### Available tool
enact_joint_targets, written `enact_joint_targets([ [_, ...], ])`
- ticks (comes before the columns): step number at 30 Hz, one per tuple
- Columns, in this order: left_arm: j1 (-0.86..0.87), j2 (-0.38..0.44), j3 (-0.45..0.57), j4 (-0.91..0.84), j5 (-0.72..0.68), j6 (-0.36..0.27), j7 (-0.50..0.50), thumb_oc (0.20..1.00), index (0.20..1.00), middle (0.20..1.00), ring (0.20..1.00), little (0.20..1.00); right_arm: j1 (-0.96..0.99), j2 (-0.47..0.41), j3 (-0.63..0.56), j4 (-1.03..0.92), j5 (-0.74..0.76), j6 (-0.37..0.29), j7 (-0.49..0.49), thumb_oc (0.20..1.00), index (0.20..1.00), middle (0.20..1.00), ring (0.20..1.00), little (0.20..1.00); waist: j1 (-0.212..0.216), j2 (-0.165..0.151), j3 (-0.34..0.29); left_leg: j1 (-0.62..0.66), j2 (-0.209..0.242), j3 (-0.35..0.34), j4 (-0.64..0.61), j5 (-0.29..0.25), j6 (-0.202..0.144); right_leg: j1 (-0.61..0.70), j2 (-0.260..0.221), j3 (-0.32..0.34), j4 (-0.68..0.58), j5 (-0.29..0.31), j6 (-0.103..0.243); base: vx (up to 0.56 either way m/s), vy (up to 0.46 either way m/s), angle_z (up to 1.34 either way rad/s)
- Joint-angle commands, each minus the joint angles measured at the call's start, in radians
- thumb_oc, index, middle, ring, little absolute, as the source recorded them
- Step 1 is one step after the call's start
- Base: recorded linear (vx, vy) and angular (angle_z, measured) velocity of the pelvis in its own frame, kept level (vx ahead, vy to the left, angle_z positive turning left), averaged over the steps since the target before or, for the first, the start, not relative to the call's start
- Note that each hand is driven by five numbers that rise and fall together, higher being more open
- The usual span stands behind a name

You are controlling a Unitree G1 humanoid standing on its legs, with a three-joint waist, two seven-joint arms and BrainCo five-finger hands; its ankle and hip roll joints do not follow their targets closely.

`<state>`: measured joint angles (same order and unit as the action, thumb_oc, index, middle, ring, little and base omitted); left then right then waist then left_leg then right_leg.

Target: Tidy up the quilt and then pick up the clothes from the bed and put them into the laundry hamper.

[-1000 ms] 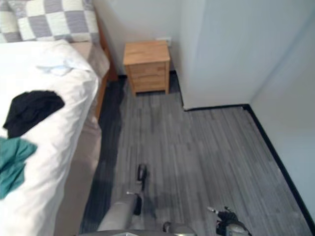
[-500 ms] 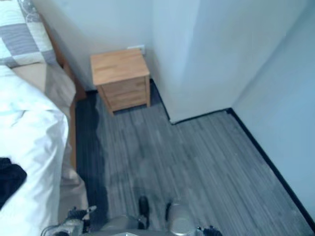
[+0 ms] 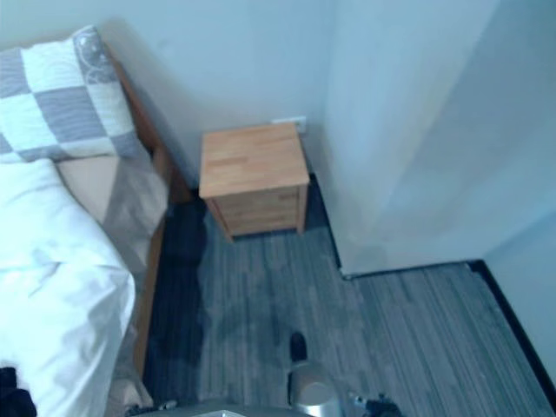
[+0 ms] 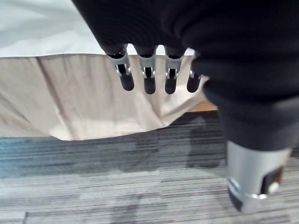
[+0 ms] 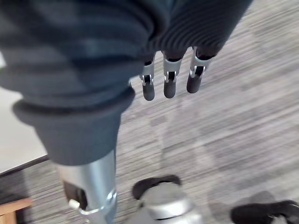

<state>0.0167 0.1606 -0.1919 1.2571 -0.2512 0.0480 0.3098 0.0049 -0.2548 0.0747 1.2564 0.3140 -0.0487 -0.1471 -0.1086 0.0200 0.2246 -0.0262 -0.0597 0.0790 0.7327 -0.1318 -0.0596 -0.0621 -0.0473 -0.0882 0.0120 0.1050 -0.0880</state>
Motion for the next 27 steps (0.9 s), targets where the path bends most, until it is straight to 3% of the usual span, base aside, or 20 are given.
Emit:
enact_joint_targets([
  [1, -0.001, 0.006, -0.048, -0.05, 0.018, 0.0, 0.016, 1.0, 1.0, 1.0, 1.0, 1.0, 0.019, -0.054, -0.008, -0.021, -0.01, -0.037, 0.031, 1.0, 1.0, 1.0, 1.0, 1.0, 0.029, -0.027, 0.034, -0.161, 0.04, -0.001, -0.182, 0.142, 0.022, 0.066, -0.05, -0.012, -0.002, -0.027, 0.165, 0.4, 0.035, 0.05],
  [3, 0.005, 0.012, -0.048, -0.041, 0.034, -0.001, 0.015, 1.0, 1.0, 1.0, 1.0, 1.0, 0.001, -0.054, 0.0, -0.029, -0.009, -0.045, 0.032, 1.0, 1.0, 1.0, 1.0, 1.0, 0.062, -0.025, 0.043, -0.229, 0.04, 0.062, -0.321, 0.174, 0.03, 0.119, -0.039, -0.04, -0.003, -0.052, 0.162, 0.33, 0.068, -0.21],
  [5, -0.015, 0.036, -0.067, -0.039, 0.021, 0.007, -0.008, 1.0, 1.0, 1.0, 1.0, 1.0, -0.011, -0.047, 0.032, -0.052, 0.021, -0.05, 0.014, 1.0, 1.0, 1.0, 1.0, 1.0, 0.063, -0.018, 0.025, -0.2, 0.107, 0.223, -0.543, 0.182, 0.045, 0.144, -0.049, -0.129, 0.025, -0.114, 0.165, 0.24, 0.176, -0.09],
  [7, -0.019, 0.039, -0.066, -0.044, 0.029, 0.007, -0.023, 1.0, 1.0, 1.0, 1.0, 1.0, -0.016, -0.035, 0.048, -0.067, 0.022, -0.038, -0.002, 1.0, 1.0, 1.0, 1.0, 1.0, 0.073, -0.013, 0.011, -0.156, 0.093, 0.194, -0.647, 0.193, 0.051, 0.161, -0.052, -0.132, 0.036, -0.143, 0.182, 0.2, 0.174, 0.31],
  [8, -0.026, 0.036, -0.061, -0.051, 0.02, 0.014, 0.018, 1.0, 1.0, 1.0, 1.0, 1.0, -0.012, -0.023, 0.065, -0.072, 0.013, -0.027, -0.002, 1.0, 1.0, 1.0, 1.0, 1.0, 0.1, -0.008, -0.009, -0.114, 0.08, 0.144, -0.709, 0.201, 0.056, 0.181, -0.061, -0.15, 0.093, -0.19, 0.203, 0.22, 0.137, 0.14],
  [9, -0.029, 0.036, -0.059, -0.051, 0.01, 0.015, 0.025, 1.0, 1.0, 1.0, 1.0, 1.0, -0.011, -0.019, 0.067, -0.071, 0.006, -0.027, -0.002, 1.0, 1.0, 1.0, 1.0, 1.0, 0.104, -0.008, -0.012, -0.109, 0.082, 0.143, -0.711, 0.201, 0.057, 0.181, -0.067, -0.158, 0.113, -0.201, 0.208, 0.31, 0.219, -0.34],
  [10, -0.046, 0.039, -0.06, -0.036, -0.017, 0.019, 0.031, 1.0, 1.0, 1.0, 1.0, 1.0, 0.002, -0.013, 0.073, -0.069, -0.016, -0.019, 0.004, 1.0, 1.0, 1.0, 1.0, 1.0, 0.088, 0.009, -0.001, -0.072, 0.085, 0.12, -0.715, 0.2, 0.076, 0.087, -0.088, -0.149, 0.368, -0.204, 0.208, 0.24, 0.243, -0.24],
  [11, -0.056, 0.038, -0.061, -0.021, -0.03, 0.022, 0.042, 1.0, 1.0, 1.0, 1.0, 1.0, 0.007, -0.009, 0.075, -0.065, -0.038, -0.008, 0.002, 1.0, 1.0, 1.0, 1.0, 1.0, 0.074, 0.011, 0.007, -0.051, 0.077, 0.111, -0.718, 0.19, 0.09, 0.009, -0.112, -0.135, 0.494, -0.196, 0.209, 0.25, 0.26, -0.14],
  [12, -0.064, 0.039, -0.067, -0.012, -0.066, 0.026, 0.06, 1.0, 1.0, 1.0, 1.0, 1.0, 0.008, -0.004, 0.077, -0.057, -0.059, -0.007, 0.002, 1.0, 1.0, 1.0, 1.0, 1.0, 0.068, 0.018, 0.009, -0.04, 0.08, 0.098, -0.72, 0.182, 0.095, -0.036, -0.116, -0.121, 0.521, -0.182, 0.202, 0.16, 0.122, 0.31],
  [14, -0.078, 0.046, -0.072, -0.002, -0.09, 0.033, 0.067, 1.0, 1.0, 1.0, 1.0, 1.0, 0.006, 0.006, 0.08, -0.037, -0.072, -0.016, 0.003, 1.0, 1.0, 1.0, 1.0, 1.0, 0.061, 0.016, 0.017, -0.007, 0.07, 0.062, -0.736, 0.174, 0.093, -0.056, -0.119, -0.102, 0.462, -0.17, 0.2, 0.16, -0.096, 0.73],
  [16, -0.106, 0.056, -0.078, 0.006, -0.109, 0.037, 0.077, 1.0, 1.0, 1.0, 1.0, 1.0, 0.007, 0.022, 0.102, -0.031, -0.046, -0.02, -0.002, 1.0, 1.0, 1.0, 1.0, 1.0, 0.036, -0.011, 0.013, 0.019, 0.028, -0.076, -0.77, 0.159, 0.098, -0.055, -0.066, 0.047, 0.175, -0.076, 0.226, 0.24, -0.33, 1.17],
  [18, -0.123, 0.055, -0.085, 0.012, -0.092, 0.048, 0.087, 1.0, 1.0, 1.0, 1.0, 1.0, 0.014, 0.029, 0.117, -0.032, -0.023, -0.007, -0.004, 1.0, 1.0, 1.0, 1.0, 1.0, 0.012, -0.032, -0.009, 0.013, -0.007, -0.173, -0.779, 0.146, 0.116, -0.077, -0.027, 0.213, 0.027, 0.008, 0.244, 0.27, -0.321, 2.06],
  [20, -0.121, 0.057, -0.079, 0.011, -0.1, 0.085, 0.104, 1.0, 1.0, 1.0, 1.0, 1.0, 0.026, 0.036, 0.125, -0.018, 0.0, -0.012, 0.005, 1.0, 1.0, 1.0, 1.0, 1.0, 0.004, -0.048, -0.026, 0.008, -0.026, -0.266, -0.778, 0.138, 0.124, -0.07, 0.011, 0.346, -0.014, 0.044, 0.253, 0.38, -0.454, 2.49],
  [23, -0.083, 0.062, -0.051, 0.011, -0.096, 0.112, 0.11, 1.0, 1.0, 1.0, 1.0, 1.0, 0.03, 0.042, 0.127, -0.037, 0.025, -0.029, 0.025, 1.0, 1.0, 1.0, 1.0, 1.0, 0.029, -0.053, -0.026, 0.001, -0.001, -0.298, -0.781, 0.145, 0.107, -0.053, -0.023, 0.337, -0.026, 0.052, 0.27, 0.2, -0.347, 2.29],
  [27, -0.018, 0.065, -0.01, 0.032, -0.037, 0.146, 0.123, 1.0, 1.0, 1.0, 1.0, 1.0, 0.017, 0.041, 0.142, -0.09, 0.028, -0.012, 0.04, 1.0, 1.0, 1.0, 1.0, 1.0, 0.047, -0.046, -0.01, -0.002, 0.052, -0.326, -0.789, 0.148, 0.064, -0.045, -0.048, 0.333, -0.036, 0.034, 0.274, 0.13, -0.366, 0.5],
])
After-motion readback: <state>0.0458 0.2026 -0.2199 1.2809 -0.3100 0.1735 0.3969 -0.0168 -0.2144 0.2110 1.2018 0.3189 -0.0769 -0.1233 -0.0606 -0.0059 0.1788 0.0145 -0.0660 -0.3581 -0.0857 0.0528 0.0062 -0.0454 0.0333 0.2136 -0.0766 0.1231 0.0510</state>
